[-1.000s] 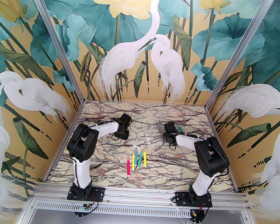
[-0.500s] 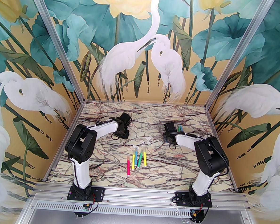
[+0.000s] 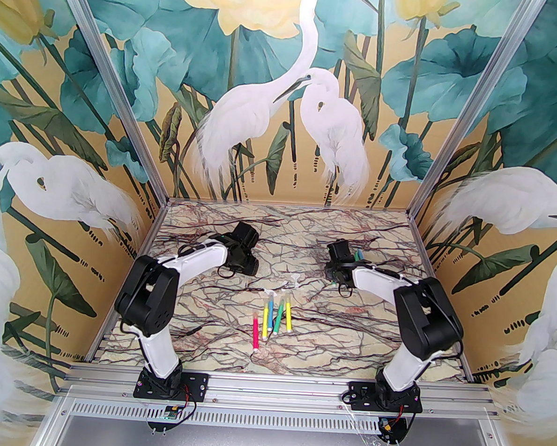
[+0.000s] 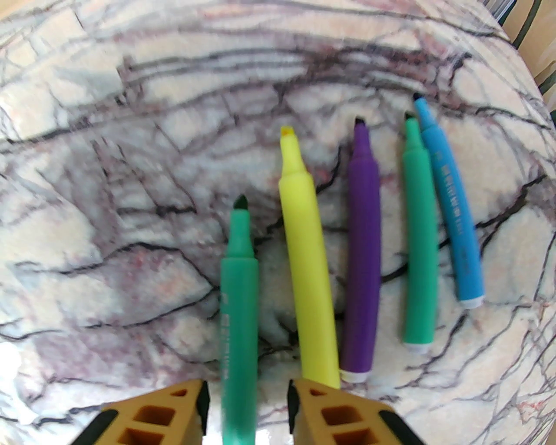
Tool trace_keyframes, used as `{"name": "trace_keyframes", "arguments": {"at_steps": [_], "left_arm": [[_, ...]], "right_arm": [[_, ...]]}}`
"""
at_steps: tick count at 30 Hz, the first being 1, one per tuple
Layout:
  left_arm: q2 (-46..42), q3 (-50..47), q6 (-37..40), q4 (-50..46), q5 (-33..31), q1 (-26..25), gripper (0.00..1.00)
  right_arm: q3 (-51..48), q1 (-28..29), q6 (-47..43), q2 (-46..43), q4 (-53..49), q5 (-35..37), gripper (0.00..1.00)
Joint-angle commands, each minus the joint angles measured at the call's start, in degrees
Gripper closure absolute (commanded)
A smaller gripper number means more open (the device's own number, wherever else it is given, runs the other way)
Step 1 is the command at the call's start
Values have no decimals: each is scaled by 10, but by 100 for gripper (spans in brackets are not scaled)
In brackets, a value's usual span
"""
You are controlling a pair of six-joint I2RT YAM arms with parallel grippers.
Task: Open the pen caps
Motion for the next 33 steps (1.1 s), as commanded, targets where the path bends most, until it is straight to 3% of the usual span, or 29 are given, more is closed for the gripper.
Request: {"name": "trace_keyframes", "arguments": {"at_steps": [1,8,22,33], "left_arm": [[-44,-32,-6,48,28,3,44],[-135,-126,-14,136,56,26,27],[-280,-284,-31,264,49,53,7],[-290,-313,-34,286,47,66,3]], "right_arm": [[11,5,-12,-34,-26,-13,61],[-10,61,-11,-96,-63,-30,59],[-59,223,85,-136,-119,-82,55],[-51,300,130,-91,-121,-96,54]]}}
